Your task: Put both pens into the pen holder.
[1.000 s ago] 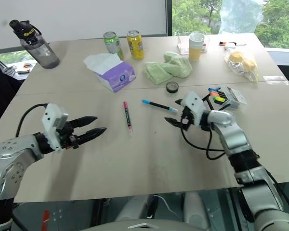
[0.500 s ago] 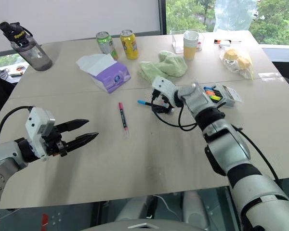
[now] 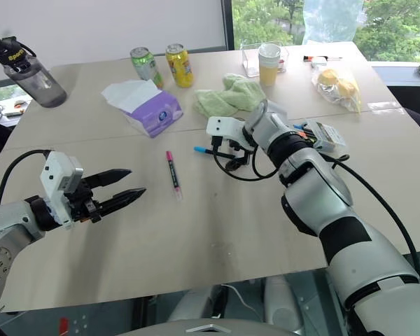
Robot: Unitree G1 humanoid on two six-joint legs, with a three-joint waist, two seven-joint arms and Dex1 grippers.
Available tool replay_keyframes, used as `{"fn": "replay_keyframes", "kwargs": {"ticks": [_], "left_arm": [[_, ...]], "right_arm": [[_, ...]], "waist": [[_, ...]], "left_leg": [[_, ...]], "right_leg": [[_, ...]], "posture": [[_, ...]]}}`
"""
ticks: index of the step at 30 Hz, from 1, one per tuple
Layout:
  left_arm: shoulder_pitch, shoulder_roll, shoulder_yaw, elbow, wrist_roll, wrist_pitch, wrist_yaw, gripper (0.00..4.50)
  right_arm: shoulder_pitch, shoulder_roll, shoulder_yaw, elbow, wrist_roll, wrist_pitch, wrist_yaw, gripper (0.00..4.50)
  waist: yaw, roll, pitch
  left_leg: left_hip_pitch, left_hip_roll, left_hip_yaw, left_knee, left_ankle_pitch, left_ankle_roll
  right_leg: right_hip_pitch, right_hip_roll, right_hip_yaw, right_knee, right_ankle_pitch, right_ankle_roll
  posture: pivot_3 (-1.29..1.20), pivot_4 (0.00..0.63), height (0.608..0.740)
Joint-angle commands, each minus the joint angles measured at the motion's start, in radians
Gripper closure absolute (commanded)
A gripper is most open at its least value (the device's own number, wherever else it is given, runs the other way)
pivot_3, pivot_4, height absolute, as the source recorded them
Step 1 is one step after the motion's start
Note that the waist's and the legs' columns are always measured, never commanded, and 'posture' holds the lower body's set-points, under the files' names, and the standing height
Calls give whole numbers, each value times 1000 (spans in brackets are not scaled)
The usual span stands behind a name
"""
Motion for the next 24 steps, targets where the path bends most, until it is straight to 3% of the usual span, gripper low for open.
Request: {"fn": "replay_keyframes", "kwargs": {"ticks": [1, 3, 4, 7, 11, 13, 14, 24], "left_arm": [[-24, 27, 5, 9, 3, -8, -14, 1339], [-28, 33, 0, 17, 7, -10, -23, 1339], [-29, 34, -2, 20, 8, -11, -25, 1310], [-32, 33, -8, 19, 11, -10, -25, 1310], [-35, 33, -11, 18, 11, -10, -25, 1310], [-34, 34, -9, 20, 11, -12, -27, 1310], [-34, 34, -8, 19, 11, -12, -27, 1310], [-54, 21, -5, 38, 6, -20, -18, 1310]], "right_arm": [[-37, 27, 31, 44, -63, -6, -3, 0], [-55, 53, 31, 67, -73, 27, 26, 0], [-62, 66, 26, 79, -72, 54, 40, 560], [-68, 85, 18, 109, -83, 100, 55, 1641], [-61, 94, 18, 130, -101, 127, 66, 3679], [-58, 94, 17, 132, -110, 124, 55, 4301], [-58, 95, 13, 132, -110, 125, 53, 4458], [-118, 59, -84, 108, -61, 93, 18, 4458]], "waist": [[-1, 0, 0], [-3, 0, 0], [-4, 1, 0], [-6, 1, 0], [-6, 1, 0], [-6, 1, -1], [-6, 1, -1], [-6, 1, -1]], "left_leg": [[0, 0, 0, 0, 0, 0], [0, 0, 0, 0, 0, 0], [0, 0, 0, 0, 0, 0], [0, 0, 0, 0, 0, 0], [1, 0, 0, 0, 0, 0], [1, 0, 0, 0, 0, 0], [1, 0, 0, 0, 0, -1], [1, 0, -1, 1, 1, -2]], "right_leg": [[0, 0, 0, 0, 0, 0], [-1, 0, 0, 0, 0, 0], [-1, 0, 0, 0, 0, 0], [-1, 0, 0, 0, 0, 0], [-1, 0, 1, 1, 0, 0], [-1, 0, 1, 1, 0, 0], [0, 0, 1, 2, 0, 0], [0, 0, 0, 3, 1, -1]], "posture": [[0, 150, 740], [0, 150, 740], [0, 150, 740], [0, 150, 740], [0, 150, 740], [0, 150, 740], [0, 150, 740], [0, 150, 740]]}}
